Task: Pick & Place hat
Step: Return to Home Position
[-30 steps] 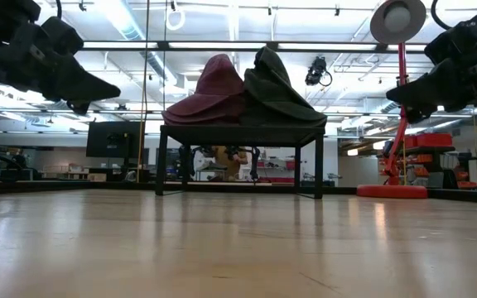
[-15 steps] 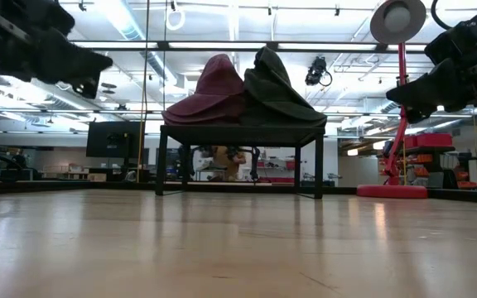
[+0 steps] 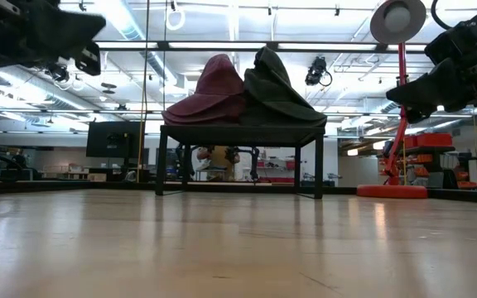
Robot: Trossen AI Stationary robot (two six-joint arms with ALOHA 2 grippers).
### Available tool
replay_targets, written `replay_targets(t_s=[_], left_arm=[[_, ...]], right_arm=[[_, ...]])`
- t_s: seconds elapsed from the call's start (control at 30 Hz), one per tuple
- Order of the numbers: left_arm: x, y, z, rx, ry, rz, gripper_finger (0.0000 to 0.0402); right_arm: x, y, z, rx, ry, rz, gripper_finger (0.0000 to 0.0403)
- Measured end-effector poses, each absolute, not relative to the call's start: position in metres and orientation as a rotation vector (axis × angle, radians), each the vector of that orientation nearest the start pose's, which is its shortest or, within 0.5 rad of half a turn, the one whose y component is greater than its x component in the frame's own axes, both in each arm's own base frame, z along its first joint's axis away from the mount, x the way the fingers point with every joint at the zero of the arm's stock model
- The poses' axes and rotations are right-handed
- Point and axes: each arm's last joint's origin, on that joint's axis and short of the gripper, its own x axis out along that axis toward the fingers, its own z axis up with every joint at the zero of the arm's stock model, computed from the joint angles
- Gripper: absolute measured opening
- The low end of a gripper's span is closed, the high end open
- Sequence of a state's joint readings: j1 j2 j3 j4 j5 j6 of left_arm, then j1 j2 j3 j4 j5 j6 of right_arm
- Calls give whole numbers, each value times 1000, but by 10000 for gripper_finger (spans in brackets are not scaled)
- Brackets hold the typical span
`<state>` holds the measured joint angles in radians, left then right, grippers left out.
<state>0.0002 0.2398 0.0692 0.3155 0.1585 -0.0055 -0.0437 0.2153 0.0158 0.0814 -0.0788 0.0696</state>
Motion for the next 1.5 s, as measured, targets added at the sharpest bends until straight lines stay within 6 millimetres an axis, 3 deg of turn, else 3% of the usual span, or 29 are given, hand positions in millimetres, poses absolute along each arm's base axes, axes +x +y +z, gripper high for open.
replay_targets(t_s=[0.13,0.53,0.93,1.5], left_arm=[[109,-5,194,-4,-262,-161,1],[109,-7,181,2,-125,-177,1],[96,-8,177,-7,-116,-188,1],[97,-8,172,-92,-55,-191,22]], right_arm=[[110,-3,159,77,119,31,23],[110,-3,159,77,120,31,23],[110,-3,159,77,120,31,23],[110,-3,159,76,119,31,23]])
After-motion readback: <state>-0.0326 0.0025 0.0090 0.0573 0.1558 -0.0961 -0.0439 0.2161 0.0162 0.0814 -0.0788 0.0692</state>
